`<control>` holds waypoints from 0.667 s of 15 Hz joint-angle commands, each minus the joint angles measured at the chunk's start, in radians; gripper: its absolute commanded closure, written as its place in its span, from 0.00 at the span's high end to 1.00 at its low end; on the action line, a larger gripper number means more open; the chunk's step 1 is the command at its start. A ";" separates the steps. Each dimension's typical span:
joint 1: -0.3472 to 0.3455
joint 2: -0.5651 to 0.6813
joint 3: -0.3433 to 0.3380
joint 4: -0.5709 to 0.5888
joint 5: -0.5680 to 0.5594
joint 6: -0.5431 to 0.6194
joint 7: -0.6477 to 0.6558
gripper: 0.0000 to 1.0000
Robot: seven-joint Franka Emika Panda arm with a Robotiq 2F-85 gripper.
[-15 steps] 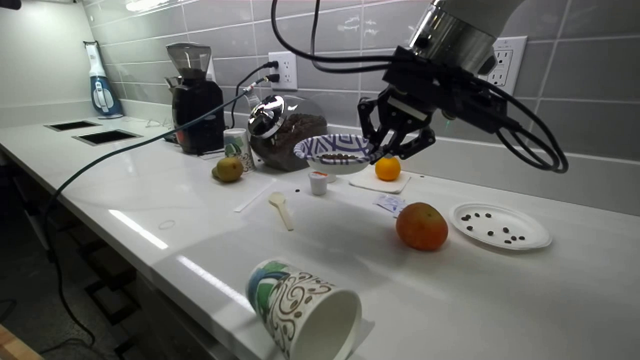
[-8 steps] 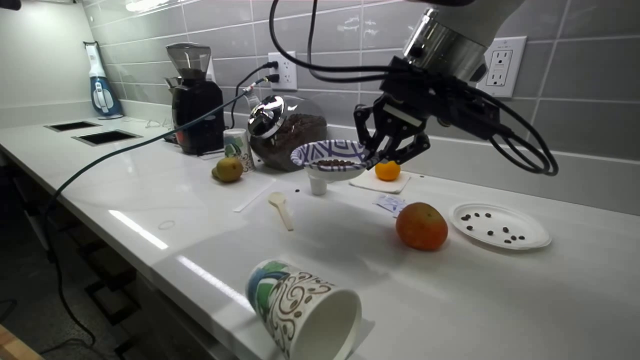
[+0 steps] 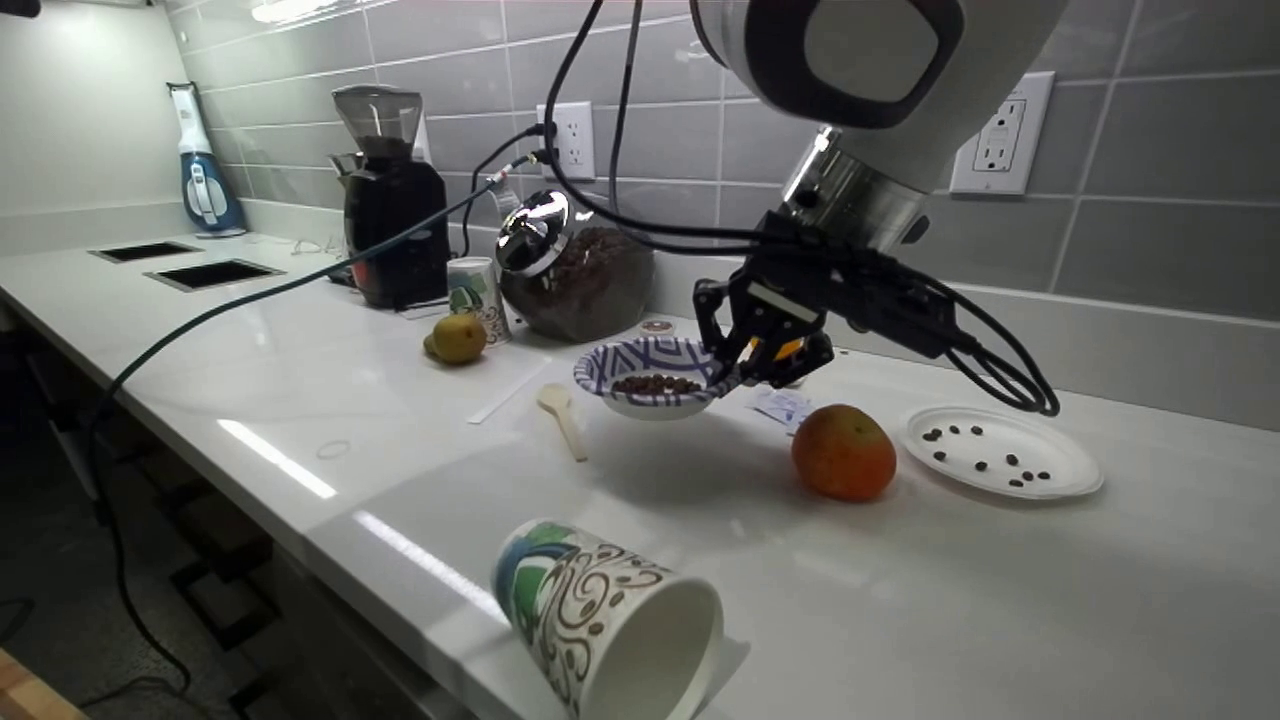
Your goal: Shake the bowl
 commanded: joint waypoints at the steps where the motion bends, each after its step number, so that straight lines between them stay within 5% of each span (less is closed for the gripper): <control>1: -0.006 0.048 0.021 0.015 -0.017 0.047 -0.008 0.01; 2: -0.004 0.053 0.024 0.012 -0.028 0.067 -0.010 0.01; 3: -0.004 0.058 0.027 0.014 -0.038 0.071 -0.004 0.31; 10: 0.013 -0.216 -0.025 -0.128 -0.218 0.099 0.002 0.73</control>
